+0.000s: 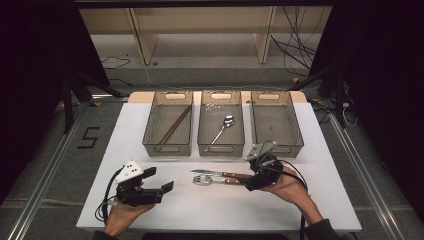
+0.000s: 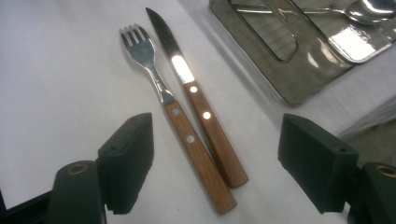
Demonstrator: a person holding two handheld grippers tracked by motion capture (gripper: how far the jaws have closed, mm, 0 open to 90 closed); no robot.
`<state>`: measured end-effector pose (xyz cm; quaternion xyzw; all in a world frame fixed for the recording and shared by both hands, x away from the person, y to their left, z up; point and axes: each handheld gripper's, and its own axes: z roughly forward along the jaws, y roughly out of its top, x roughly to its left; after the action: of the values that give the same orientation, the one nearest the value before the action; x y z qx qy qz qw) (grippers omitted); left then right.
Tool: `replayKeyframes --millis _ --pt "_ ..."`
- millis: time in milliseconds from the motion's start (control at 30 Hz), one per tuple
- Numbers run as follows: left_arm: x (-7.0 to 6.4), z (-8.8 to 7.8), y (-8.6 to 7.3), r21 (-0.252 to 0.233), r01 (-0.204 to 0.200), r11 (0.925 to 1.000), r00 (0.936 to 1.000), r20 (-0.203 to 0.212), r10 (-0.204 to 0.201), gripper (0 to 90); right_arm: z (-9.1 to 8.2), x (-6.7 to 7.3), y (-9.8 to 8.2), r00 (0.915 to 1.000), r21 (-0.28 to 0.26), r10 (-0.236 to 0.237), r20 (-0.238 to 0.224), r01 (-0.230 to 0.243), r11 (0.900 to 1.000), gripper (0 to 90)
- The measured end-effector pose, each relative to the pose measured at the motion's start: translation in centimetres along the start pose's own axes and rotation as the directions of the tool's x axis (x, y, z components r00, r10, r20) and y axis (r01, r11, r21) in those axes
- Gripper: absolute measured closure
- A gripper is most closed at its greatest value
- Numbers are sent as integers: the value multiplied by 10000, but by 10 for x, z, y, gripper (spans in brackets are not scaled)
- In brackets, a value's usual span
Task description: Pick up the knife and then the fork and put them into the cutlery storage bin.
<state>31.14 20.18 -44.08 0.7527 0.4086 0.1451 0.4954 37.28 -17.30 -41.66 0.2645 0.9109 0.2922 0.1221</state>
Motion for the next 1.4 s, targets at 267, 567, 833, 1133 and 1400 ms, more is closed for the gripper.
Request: replayKeyframes --millis 267,567,833,1133,1400 --pt "0 -2 0 -230 49 9997 10000 17 -49 162 17 -8 13 9979 500 -394 -509 420 9979 303" --pt "0 -3 -1 -351 20 9994 9999 100 -16 161 37 -13 26 9903 1279 -927 -1033 1056 9862 362" --pt "-1 -2 0 -299 -39 9995 9999 127 43 161 54 -17 31 9852 1850 -1205 -1218 1419 9724 415" --pt "-1 -2 0 -296 -69 9995 9999 98 72 161 69 -18 35 9811 2494 -1266 -1466 1605 9550 495" --pt "-1 -3 0 -269 -111 9996 9999 105 114 162 74 -17 37 9765 2607 -1541 -1504 1895 9466 547"
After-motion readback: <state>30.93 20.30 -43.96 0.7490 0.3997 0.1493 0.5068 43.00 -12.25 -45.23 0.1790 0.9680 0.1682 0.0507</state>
